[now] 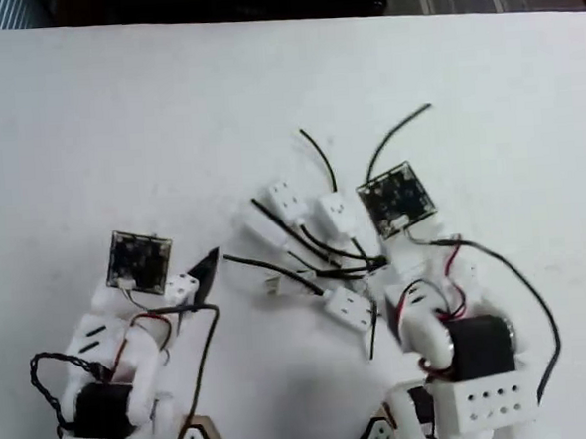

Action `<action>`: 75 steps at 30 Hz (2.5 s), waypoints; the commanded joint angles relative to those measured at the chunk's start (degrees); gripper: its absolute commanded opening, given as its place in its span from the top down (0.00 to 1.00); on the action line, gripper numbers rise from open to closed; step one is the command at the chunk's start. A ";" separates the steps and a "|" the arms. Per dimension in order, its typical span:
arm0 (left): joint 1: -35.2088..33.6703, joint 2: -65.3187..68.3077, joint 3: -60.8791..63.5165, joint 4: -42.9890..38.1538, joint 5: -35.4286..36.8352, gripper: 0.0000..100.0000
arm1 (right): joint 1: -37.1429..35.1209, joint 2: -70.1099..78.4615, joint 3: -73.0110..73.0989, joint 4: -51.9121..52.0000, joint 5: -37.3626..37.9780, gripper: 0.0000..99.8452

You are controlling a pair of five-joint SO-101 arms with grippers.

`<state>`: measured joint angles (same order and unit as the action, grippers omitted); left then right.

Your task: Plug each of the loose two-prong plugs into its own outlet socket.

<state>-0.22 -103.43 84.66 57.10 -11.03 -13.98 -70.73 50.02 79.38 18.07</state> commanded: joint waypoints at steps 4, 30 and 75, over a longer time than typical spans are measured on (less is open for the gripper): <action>4.44 -0.22 -2.11 -8.79 0.44 0.71 | -12.26 -3.03 3.87 -10.59 -6.95 0.98; 20.18 -0.40 -1.85 -4.48 0.00 0.71 | -31.69 -3.21 20.75 -30.55 -10.55 0.98; 12.70 77.85 -54.42 12.31 20.66 0.54 | 4.26 -3.03 25.41 -46.90 -23.91 0.98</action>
<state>11.82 -33.89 36.84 69.58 4.88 -10.20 -73.36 75.78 33.85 -5.32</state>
